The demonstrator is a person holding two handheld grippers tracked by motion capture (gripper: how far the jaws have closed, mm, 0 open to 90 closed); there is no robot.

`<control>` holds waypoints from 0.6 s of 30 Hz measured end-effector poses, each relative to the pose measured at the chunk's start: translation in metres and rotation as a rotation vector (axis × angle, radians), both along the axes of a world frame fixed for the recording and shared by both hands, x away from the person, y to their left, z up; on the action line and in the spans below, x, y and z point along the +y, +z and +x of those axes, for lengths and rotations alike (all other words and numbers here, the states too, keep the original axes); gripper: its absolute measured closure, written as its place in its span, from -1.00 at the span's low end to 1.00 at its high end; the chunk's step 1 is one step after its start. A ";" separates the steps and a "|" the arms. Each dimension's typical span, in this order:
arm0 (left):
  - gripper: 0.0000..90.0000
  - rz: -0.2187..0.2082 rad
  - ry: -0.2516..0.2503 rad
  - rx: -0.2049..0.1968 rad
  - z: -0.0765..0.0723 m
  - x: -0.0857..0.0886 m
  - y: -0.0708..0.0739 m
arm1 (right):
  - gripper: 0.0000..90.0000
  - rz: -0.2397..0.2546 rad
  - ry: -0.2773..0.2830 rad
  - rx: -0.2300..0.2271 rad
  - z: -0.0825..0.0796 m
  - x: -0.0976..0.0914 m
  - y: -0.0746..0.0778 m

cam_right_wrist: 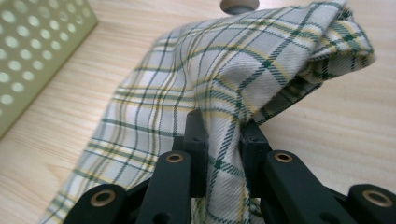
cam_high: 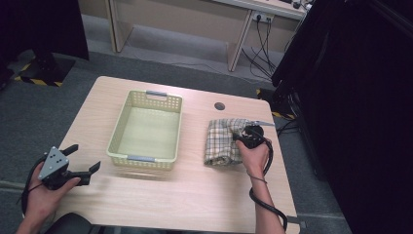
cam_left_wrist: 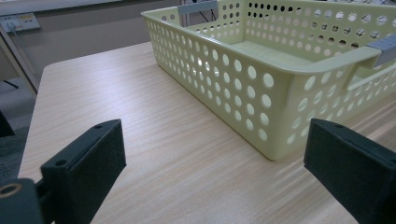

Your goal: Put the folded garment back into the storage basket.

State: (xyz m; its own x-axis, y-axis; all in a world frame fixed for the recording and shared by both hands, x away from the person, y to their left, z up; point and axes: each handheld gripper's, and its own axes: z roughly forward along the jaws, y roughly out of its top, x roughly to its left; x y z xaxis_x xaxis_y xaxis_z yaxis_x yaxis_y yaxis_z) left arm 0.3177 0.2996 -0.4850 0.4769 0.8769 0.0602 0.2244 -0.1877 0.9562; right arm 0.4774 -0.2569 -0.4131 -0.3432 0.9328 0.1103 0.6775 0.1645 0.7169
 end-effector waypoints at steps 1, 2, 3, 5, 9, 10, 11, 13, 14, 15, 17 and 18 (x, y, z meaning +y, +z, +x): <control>-0.89 -0.001 0.000 0.000 0.000 0.000 0.000 | 0.74 0.000 0.006 -0.005 0.000 0.002 0.003; -0.89 -0.001 0.000 0.000 0.000 0.000 0.000 | 0.74 -0.002 0.014 -0.012 -0.001 0.004 0.007; -0.89 -0.002 0.001 0.001 0.000 0.000 0.000 | 0.75 -0.003 0.019 -0.018 -0.001 0.007 0.010; -0.89 -0.003 0.001 0.000 0.000 0.001 0.000 | 0.75 -0.009 0.038 -0.036 -0.001 0.012 0.018; -0.89 -0.003 0.000 -0.001 0.000 0.000 0.000 | 0.75 -0.026 0.060 -0.066 -0.002 0.021 0.032; -0.89 -0.004 0.000 -0.001 0.000 0.000 0.000 | 0.76 -0.028 0.063 -0.072 -0.002 0.023 0.035; -0.89 -0.004 0.000 -0.001 0.000 0.000 0.000 | 0.76 -0.028 0.063 -0.072 -0.002 0.023 0.035; -0.89 -0.005 -0.001 0.000 0.000 0.001 0.000 | 0.76 -0.033 0.073 -0.090 -0.003 0.028 0.043; -0.89 -0.006 -0.001 0.000 0.000 0.001 0.000 | 0.76 -0.034 0.077 -0.094 -0.003 0.030 0.046; -0.89 -0.007 -0.001 0.000 0.000 0.001 0.000 | 0.76 -0.035 0.080 -0.100 -0.003 0.032 0.048; -0.89 -0.007 0.000 -0.001 0.000 0.001 0.000 | 0.76 -0.038 0.089 -0.112 -0.004 0.035 0.054; -0.89 -0.007 0.000 -0.001 0.000 0.001 0.000 | 0.76 -0.039 0.093 -0.121 -0.004 0.039 0.060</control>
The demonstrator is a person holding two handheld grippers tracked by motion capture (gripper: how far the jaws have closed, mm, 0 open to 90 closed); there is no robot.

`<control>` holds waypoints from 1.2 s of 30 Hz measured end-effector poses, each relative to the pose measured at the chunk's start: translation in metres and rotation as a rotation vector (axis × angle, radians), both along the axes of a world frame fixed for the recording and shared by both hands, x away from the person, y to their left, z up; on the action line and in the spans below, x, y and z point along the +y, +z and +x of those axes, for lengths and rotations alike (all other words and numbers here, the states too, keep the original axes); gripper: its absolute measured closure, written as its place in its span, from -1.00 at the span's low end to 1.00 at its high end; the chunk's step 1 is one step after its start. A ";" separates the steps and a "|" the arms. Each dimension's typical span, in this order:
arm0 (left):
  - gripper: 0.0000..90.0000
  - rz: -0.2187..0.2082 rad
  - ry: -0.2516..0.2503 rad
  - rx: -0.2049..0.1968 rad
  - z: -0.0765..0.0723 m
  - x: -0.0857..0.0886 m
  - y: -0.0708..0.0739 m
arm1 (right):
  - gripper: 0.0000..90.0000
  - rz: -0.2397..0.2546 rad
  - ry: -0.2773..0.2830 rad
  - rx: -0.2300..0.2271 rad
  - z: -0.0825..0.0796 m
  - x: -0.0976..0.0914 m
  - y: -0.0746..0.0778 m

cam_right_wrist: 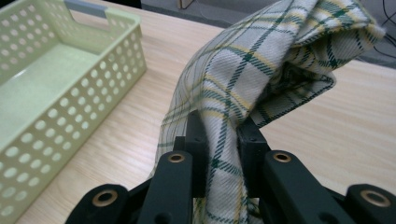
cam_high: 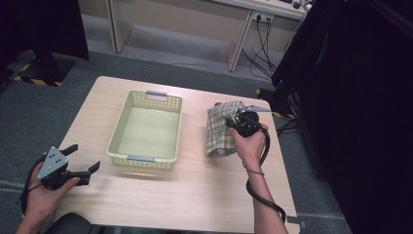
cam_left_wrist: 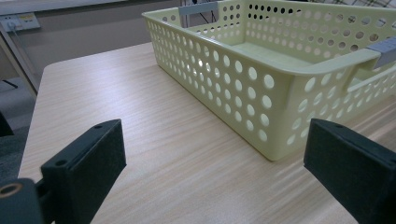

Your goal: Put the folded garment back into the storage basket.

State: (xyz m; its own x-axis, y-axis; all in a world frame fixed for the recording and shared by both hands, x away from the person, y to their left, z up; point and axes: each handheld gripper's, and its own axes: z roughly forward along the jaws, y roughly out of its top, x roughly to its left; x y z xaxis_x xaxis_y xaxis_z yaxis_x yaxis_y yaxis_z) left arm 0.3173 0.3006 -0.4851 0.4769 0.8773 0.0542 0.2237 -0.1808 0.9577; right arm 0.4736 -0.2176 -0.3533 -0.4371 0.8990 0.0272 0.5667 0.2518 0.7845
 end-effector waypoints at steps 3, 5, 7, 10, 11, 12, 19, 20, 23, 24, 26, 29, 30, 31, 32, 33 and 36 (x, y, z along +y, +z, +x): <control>-0.89 -0.001 0.000 0.000 0.000 0.000 0.000 | 0.76 0.000 0.009 -0.007 0.000 0.004 0.005; -0.89 -0.001 0.000 0.001 0.000 0.000 0.000 | 0.76 -0.001 0.016 -0.014 0.000 0.008 0.009; -0.89 -0.002 0.000 0.001 0.000 0.000 0.000 | 0.76 0.004 0.022 -0.010 0.000 0.012 0.013; -0.89 -0.004 0.000 0.000 0.000 0.000 0.000 | 0.76 -0.009 0.047 -0.022 0.001 0.022 0.019; -0.89 -0.006 0.000 0.000 0.000 0.001 0.000 | 0.76 -0.009 0.054 -0.026 0.001 0.024 0.021; -0.89 -0.006 0.000 0.000 0.000 0.001 0.000 | 0.76 -0.008 0.058 -0.027 0.001 0.026 0.022; -0.89 -0.009 0.001 0.001 0.000 0.001 0.000 | 0.76 -0.016 0.091 -0.052 0.002 0.042 0.036; -0.89 -0.009 0.000 0.001 0.000 0.001 0.000 | 0.76 -0.017 0.094 -0.056 0.002 0.044 0.038; -0.89 -0.009 0.001 0.001 0.000 0.001 0.000 | 0.76 -0.018 0.100 -0.065 0.002 0.050 0.043; -0.89 -0.010 0.001 0.001 0.000 0.001 0.000 | 0.76 -0.019 0.100 -0.065 0.003 0.051 0.044; -0.89 -0.010 0.000 0.001 0.000 0.001 0.000 | 0.76 -0.021 0.105 -0.064 0.003 0.054 0.046; -0.89 -0.009 -0.001 0.002 0.000 0.001 0.000 | 0.76 -0.023 0.107 -0.069 0.003 0.058 0.049; -0.89 -0.009 0.000 0.002 0.000 0.001 0.000 | 0.76 -0.024 0.105 -0.074 0.003 0.059 0.049; -0.89 -0.010 0.000 0.001 0.000 0.001 0.000 | 0.76 -0.023 0.107 -0.075 0.003 0.061 0.050; -0.89 -0.011 0.000 0.001 0.000 0.001 0.000 | 0.76 -0.022 0.112 -0.073 0.003 0.062 0.050; -0.89 -0.012 0.000 0.001 0.000 0.001 0.000 | 0.76 -0.024 0.113 -0.078 0.003 0.063 0.051; -0.89 -0.013 0.001 0.000 0.000 0.001 0.000 | 0.76 -0.022 0.119 -0.085 0.003 0.068 0.053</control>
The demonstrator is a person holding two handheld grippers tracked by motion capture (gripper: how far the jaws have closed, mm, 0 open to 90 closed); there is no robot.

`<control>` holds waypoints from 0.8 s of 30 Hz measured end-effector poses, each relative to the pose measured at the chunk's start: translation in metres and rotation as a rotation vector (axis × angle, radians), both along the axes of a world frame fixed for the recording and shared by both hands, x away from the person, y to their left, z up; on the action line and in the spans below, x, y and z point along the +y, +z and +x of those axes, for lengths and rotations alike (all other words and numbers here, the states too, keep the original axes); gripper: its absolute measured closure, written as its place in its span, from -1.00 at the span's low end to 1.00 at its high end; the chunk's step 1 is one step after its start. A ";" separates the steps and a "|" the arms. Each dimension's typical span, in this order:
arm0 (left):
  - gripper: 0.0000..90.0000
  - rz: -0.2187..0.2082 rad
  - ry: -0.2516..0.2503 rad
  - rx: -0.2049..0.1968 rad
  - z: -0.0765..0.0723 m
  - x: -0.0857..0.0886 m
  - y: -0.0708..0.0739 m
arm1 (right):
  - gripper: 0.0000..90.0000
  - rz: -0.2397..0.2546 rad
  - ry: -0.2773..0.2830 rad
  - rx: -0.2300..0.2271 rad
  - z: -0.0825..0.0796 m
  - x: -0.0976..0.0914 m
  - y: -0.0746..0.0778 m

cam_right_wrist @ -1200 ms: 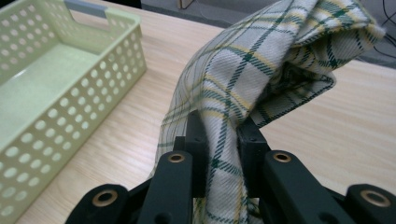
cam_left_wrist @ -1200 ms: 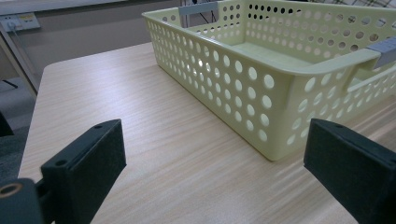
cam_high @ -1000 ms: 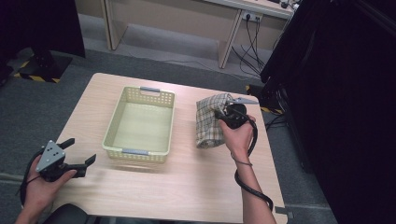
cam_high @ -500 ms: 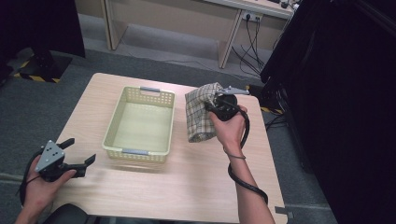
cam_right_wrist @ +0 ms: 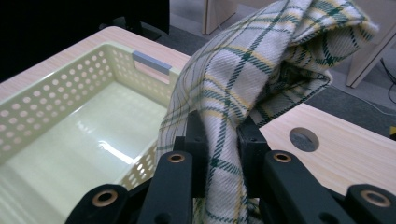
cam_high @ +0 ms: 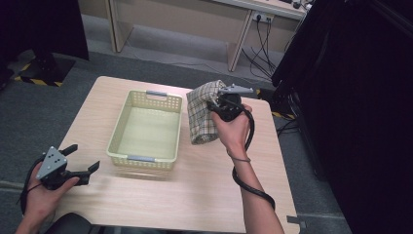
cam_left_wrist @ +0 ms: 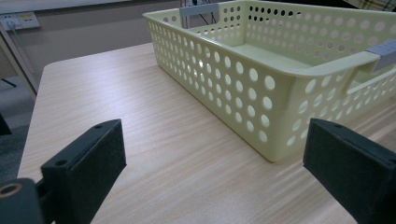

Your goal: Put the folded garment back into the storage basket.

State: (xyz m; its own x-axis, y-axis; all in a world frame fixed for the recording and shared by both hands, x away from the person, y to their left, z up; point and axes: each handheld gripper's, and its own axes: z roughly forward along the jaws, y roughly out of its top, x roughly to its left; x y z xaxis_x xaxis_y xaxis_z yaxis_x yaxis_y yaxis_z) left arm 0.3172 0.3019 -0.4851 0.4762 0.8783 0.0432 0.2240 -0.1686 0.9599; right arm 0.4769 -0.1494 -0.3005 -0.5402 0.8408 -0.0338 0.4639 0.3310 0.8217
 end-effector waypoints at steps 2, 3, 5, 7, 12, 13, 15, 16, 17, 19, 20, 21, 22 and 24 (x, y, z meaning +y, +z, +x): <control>-0.89 0.002 -0.001 0.000 0.000 0.000 0.000 | 0.76 -0.002 0.005 0.003 0.000 0.003 0.001; -0.89 0.002 -0.001 -0.001 0.000 0.000 0.000 | 0.76 -0.001 0.007 0.003 0.000 0.005 0.002; -0.89 0.002 -0.001 -0.001 0.000 0.000 0.000 | 0.76 0.000 0.011 0.003 0.001 0.009 0.003; -0.89 0.002 -0.001 -0.001 0.000 0.000 0.000 | 0.76 -0.001 0.013 0.002 0.001 0.013 0.005; -0.89 -0.001 -0.003 -0.001 0.000 0.000 0.000 | 0.76 -0.002 0.020 0.002 0.003 0.023 0.007; -0.89 -0.001 -0.003 -0.002 0.000 0.000 0.000 | 0.76 -0.003 0.021 0.003 0.002 0.025 0.008; -0.89 -0.001 -0.004 -0.003 0.000 0.000 0.000 | 0.76 -0.004 0.028 0.001 0.003 0.029 0.009; -0.89 -0.001 -0.004 -0.003 0.000 0.000 0.000 | 0.76 -0.005 0.031 -0.001 0.003 0.031 0.010; -0.89 -0.001 -0.004 -0.002 0.000 0.000 0.000 | 0.76 -0.004 0.033 -0.001 0.003 0.033 0.010; -0.89 -0.002 -0.004 -0.002 0.000 0.000 0.000 | 0.76 -0.005 0.037 -0.002 0.003 0.037 0.011; -0.89 -0.001 -0.004 -0.003 0.000 0.000 0.000 | 0.76 -0.006 0.040 -0.001 0.003 0.039 0.012; -0.89 -0.001 -0.004 -0.003 0.000 0.000 0.000 | 0.76 -0.007 0.042 -0.001 0.003 0.041 0.013; -0.89 0.000 -0.005 -0.003 0.000 0.000 0.000 | 0.76 -0.006 0.043 -0.001 0.003 0.043 0.013; -0.89 0.000 -0.005 -0.003 0.000 0.000 0.000 | 0.76 -0.006 0.047 -0.002 0.004 0.047 0.013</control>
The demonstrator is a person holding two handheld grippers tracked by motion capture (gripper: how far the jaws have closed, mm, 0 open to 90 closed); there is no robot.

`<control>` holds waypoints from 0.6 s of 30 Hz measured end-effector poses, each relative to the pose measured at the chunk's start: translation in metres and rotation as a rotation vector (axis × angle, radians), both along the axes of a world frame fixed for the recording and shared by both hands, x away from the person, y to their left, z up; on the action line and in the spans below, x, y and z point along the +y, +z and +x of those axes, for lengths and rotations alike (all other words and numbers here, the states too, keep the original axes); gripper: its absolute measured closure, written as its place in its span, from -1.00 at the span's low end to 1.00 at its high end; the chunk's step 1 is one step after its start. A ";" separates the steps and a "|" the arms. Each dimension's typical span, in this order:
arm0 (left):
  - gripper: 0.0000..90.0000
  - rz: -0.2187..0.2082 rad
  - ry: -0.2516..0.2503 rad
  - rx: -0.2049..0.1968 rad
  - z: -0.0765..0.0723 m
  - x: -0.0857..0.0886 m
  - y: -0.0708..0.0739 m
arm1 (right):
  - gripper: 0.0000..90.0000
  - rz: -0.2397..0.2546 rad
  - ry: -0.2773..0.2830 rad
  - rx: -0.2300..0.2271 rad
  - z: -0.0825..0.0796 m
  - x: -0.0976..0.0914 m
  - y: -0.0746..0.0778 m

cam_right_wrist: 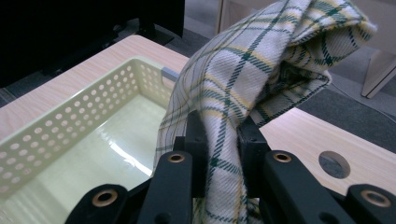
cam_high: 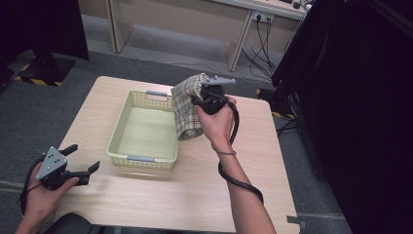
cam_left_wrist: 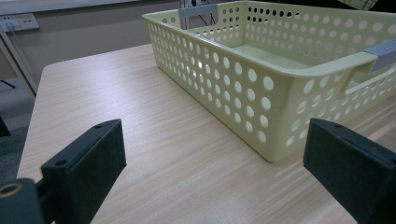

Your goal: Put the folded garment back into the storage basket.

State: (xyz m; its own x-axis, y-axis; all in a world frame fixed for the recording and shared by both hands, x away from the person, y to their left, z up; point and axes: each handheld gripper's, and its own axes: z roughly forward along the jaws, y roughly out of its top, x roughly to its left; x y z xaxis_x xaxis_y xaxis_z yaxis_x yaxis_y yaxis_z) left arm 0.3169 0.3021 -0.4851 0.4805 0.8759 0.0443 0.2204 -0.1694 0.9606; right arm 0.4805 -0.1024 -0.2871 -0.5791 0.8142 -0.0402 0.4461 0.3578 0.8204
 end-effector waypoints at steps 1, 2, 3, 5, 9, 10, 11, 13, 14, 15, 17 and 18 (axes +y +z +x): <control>-0.89 0.000 0.000 0.000 0.000 0.000 0.000 | 0.76 -0.001 0.003 -0.001 0.000 0.002 0.000; -0.89 -0.001 0.000 0.000 0.000 0.000 0.000 | 0.76 -0.001 0.005 0.000 0.000 0.004 0.000; -0.89 -0.002 0.000 0.000 0.000 0.000 0.000 | 0.76 -0.003 0.009 0.000 0.000 0.006 0.001; -0.89 -0.003 0.000 -0.002 0.000 0.000 0.000 | 0.75 -0.003 0.012 0.000 0.000 0.010 0.002; -0.89 0.000 -0.002 0.000 0.000 0.000 0.000 | 0.75 -0.005 0.016 -0.003 0.001 0.017 0.005; -0.89 0.001 -0.002 -0.001 0.000 0.000 0.000 | 0.75 -0.008 0.017 -0.005 0.001 0.019 0.005; -0.89 0.000 -0.002 -0.001 0.000 0.000 0.000 | 0.75 -0.009 0.019 -0.004 0.001 0.021 0.006; -0.89 0.000 -0.003 -0.002 0.000 0.000 0.000 | 0.75 -0.010 0.022 -0.003 0.001 0.025 0.006; -0.89 -0.001 -0.003 -0.003 0.000 0.000 0.000 | 0.75 -0.010 0.024 -0.003 0.002 0.027 0.006; -0.89 -0.002 -0.004 -0.003 0.000 0.000 0.000 | 0.75 -0.009 0.024 -0.001 0.002 0.029 0.006; -0.89 -0.003 -0.003 -0.004 -0.001 0.001 0.000 | 0.75 -0.013 0.028 -0.001 0.002 0.033 0.005; -0.89 -0.003 -0.003 -0.005 -0.001 0.001 0.000 | 0.75 -0.012 0.028 0.003 0.003 0.035 0.004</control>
